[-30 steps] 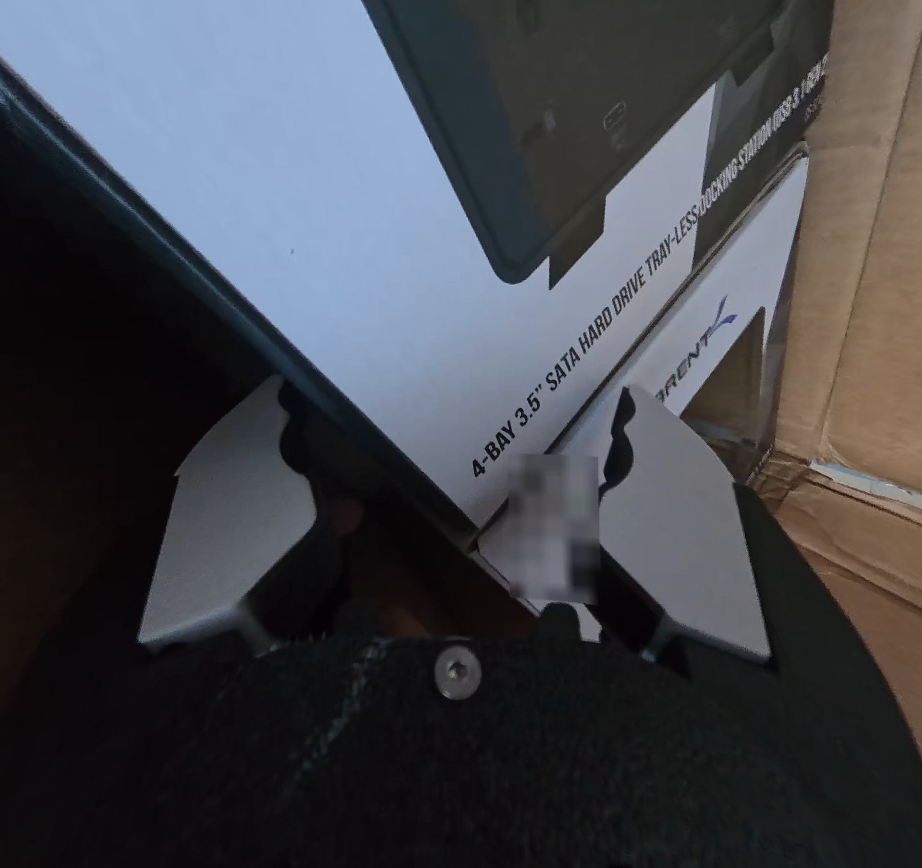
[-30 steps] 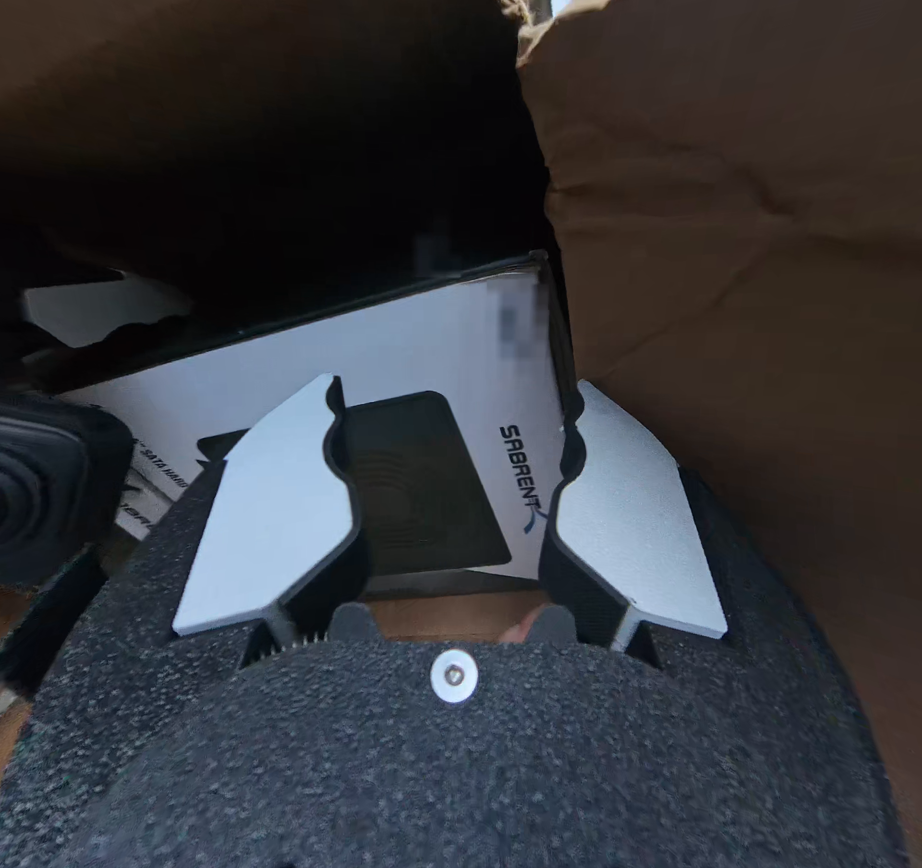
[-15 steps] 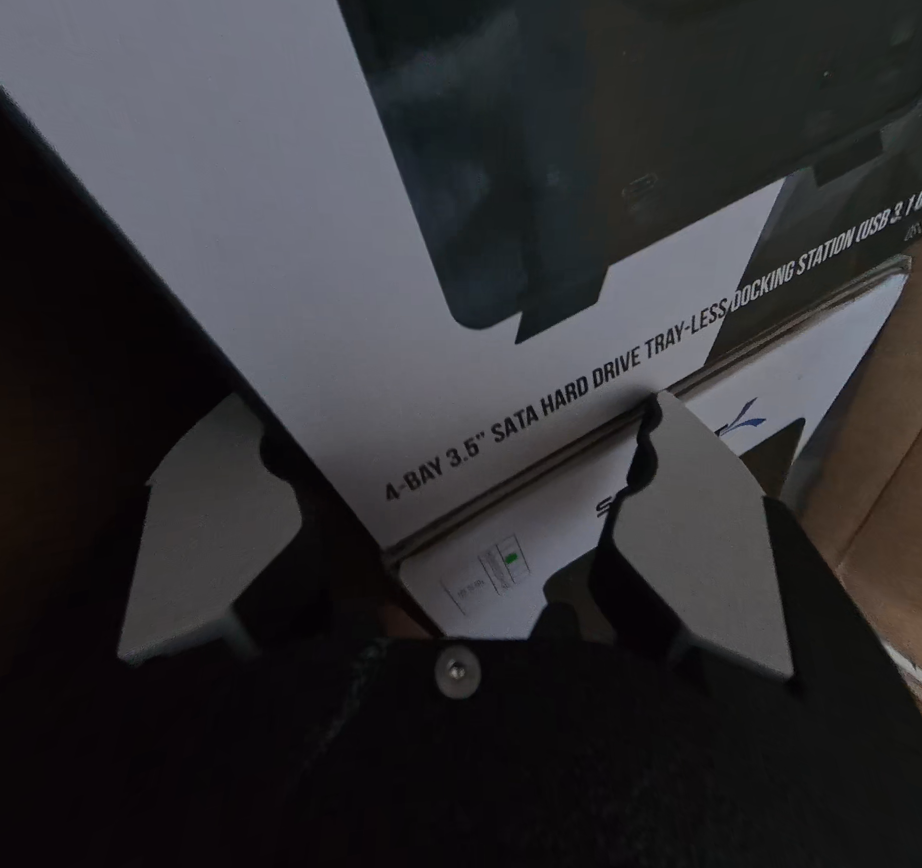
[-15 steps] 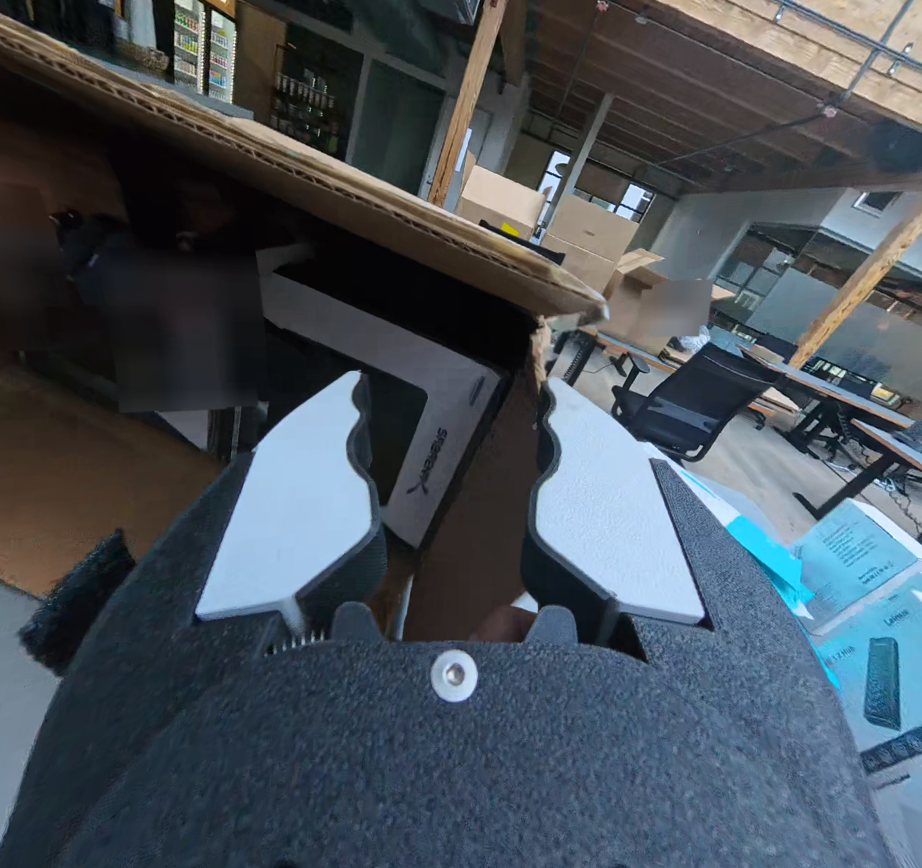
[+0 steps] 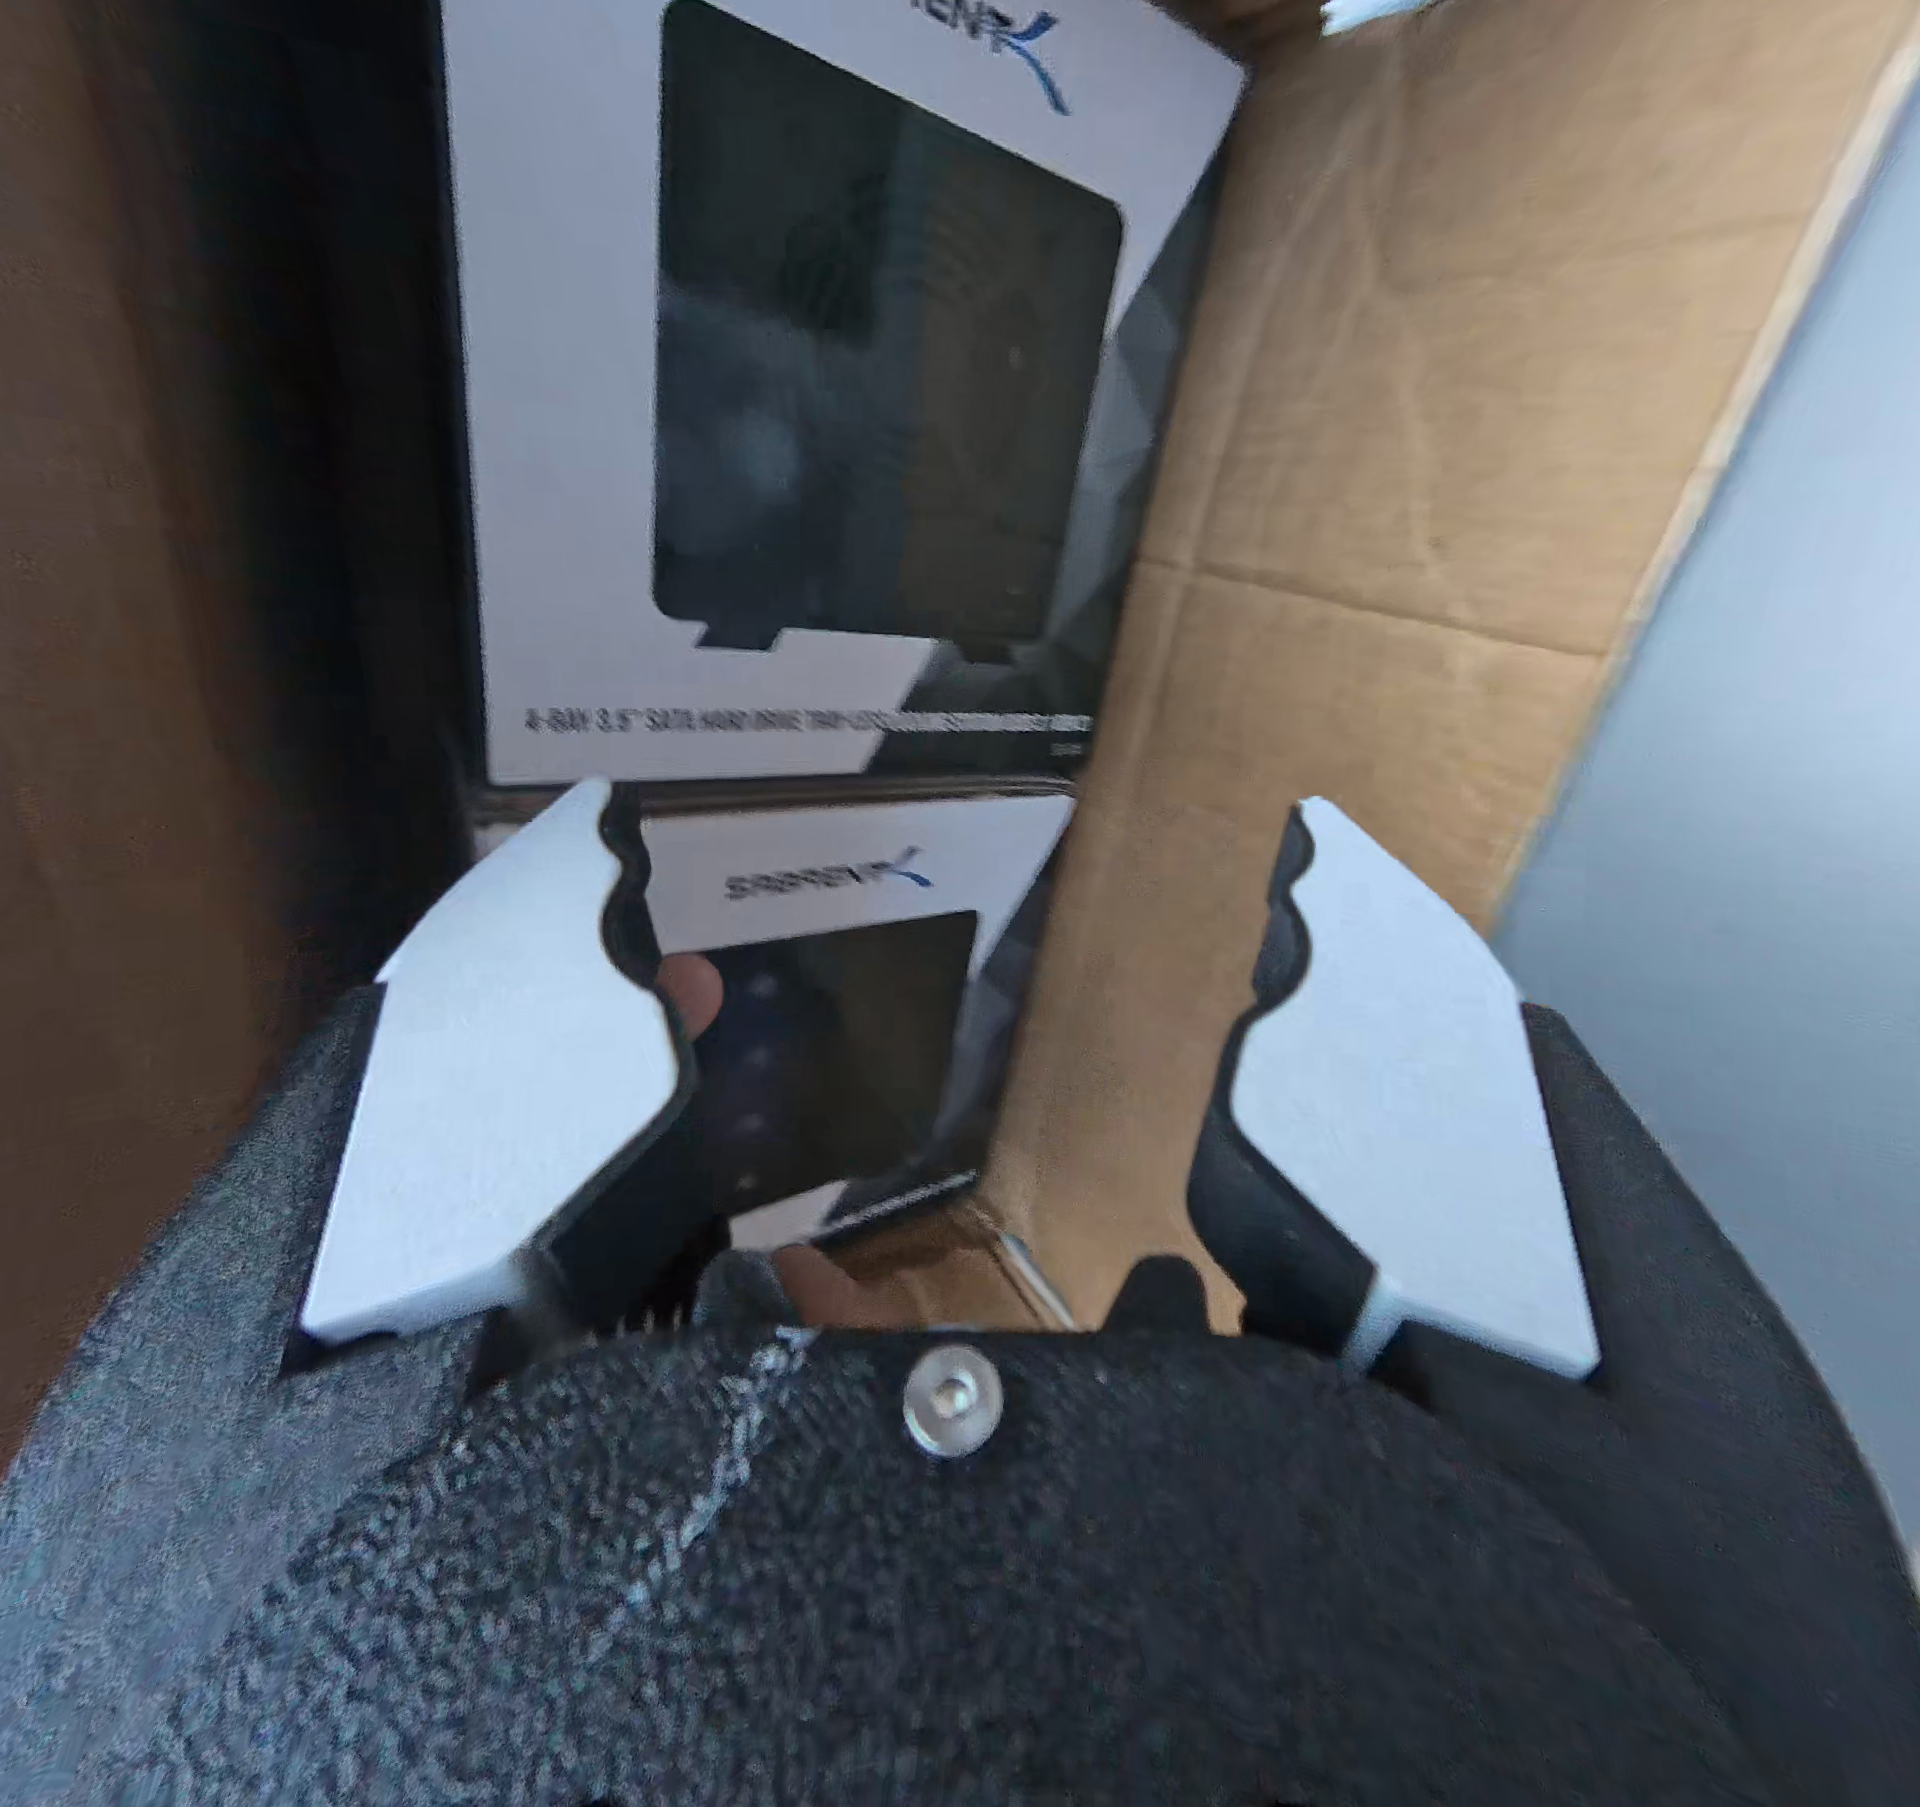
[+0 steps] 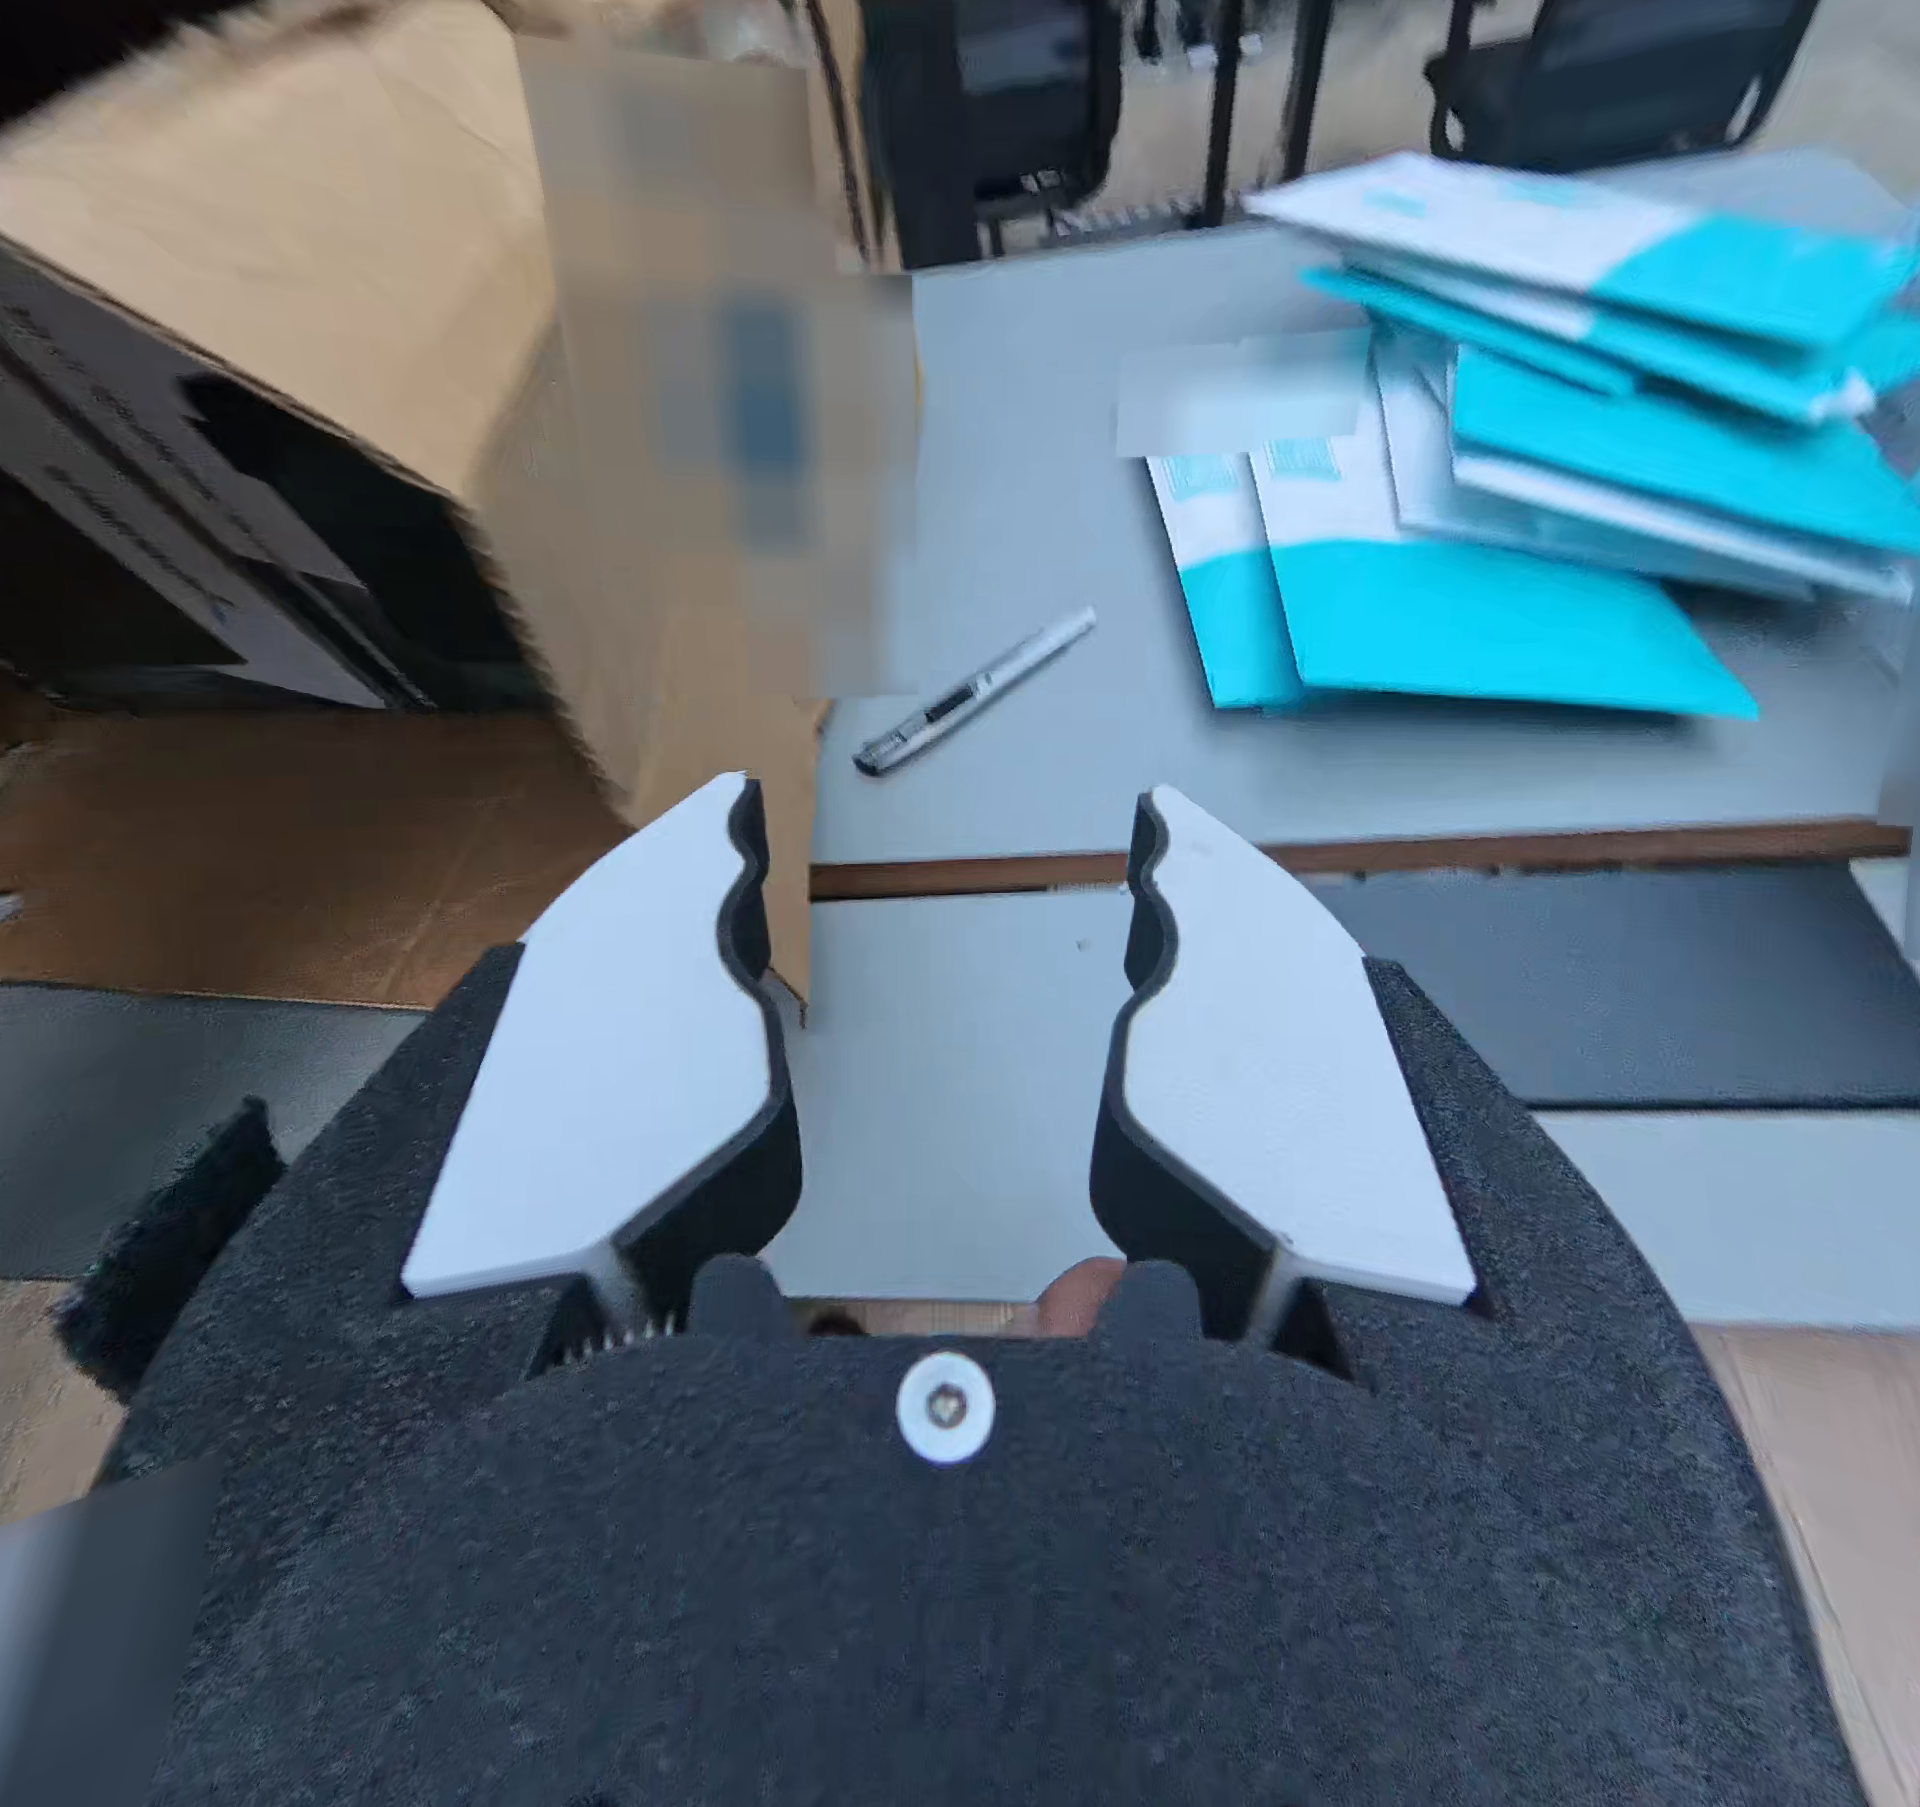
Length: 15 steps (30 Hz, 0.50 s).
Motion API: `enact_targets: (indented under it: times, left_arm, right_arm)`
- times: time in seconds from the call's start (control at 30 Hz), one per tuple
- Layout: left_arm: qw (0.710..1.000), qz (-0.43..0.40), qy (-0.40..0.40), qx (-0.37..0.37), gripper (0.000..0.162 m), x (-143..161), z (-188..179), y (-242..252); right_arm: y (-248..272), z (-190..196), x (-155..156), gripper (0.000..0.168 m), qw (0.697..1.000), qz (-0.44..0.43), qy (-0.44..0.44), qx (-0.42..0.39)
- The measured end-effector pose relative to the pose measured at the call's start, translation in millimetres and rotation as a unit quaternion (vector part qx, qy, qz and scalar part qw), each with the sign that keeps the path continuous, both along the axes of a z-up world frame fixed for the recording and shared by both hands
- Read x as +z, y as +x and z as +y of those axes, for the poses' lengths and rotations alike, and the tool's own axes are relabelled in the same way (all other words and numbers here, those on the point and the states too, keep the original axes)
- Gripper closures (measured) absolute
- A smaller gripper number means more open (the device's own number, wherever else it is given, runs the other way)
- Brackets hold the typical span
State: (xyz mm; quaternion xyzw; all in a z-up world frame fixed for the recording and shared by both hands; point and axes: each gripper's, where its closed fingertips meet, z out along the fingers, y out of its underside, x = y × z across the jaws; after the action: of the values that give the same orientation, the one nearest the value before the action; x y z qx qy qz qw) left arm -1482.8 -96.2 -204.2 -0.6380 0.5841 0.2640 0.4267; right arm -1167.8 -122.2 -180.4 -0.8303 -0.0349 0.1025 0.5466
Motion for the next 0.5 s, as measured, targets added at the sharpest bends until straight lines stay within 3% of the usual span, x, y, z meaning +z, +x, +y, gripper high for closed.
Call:
enact_targets:
  times: [0.13, 0.27, 0.37, 0.5]
  left_arm:
    - [0.999, -0.029, -0.008, 0.016, 0.051, -18.0, -38.7, -19.1]
    - [0.995, -0.028, -0.034, 0.093, 0.054, -42.4, -80.1, -49.4]
    - [0.981, -0.041, -0.06, 0.178, 0.058, -53.5, -114.6, -68.0]
    - [0.955, -0.064, -0.085, 0.278, 0.064, -66.2, -152.5, -67.3]
  right_arm:
    - [17.4, 22.3, -57.7, 0.101, 0.997, 0.012, -0.073, -0.034]
    - [-3.4, 80.3, -101.6, 0.11, 0.98, -0.131, -0.085, 0.12]
    - [-21.6, 120.1, -129.2, 0.117, 0.924, -0.248, -0.067, 0.283]
    - [-31.7, 160.9, -157.5, 0.119, 0.833, -0.326, -0.028, 0.446]
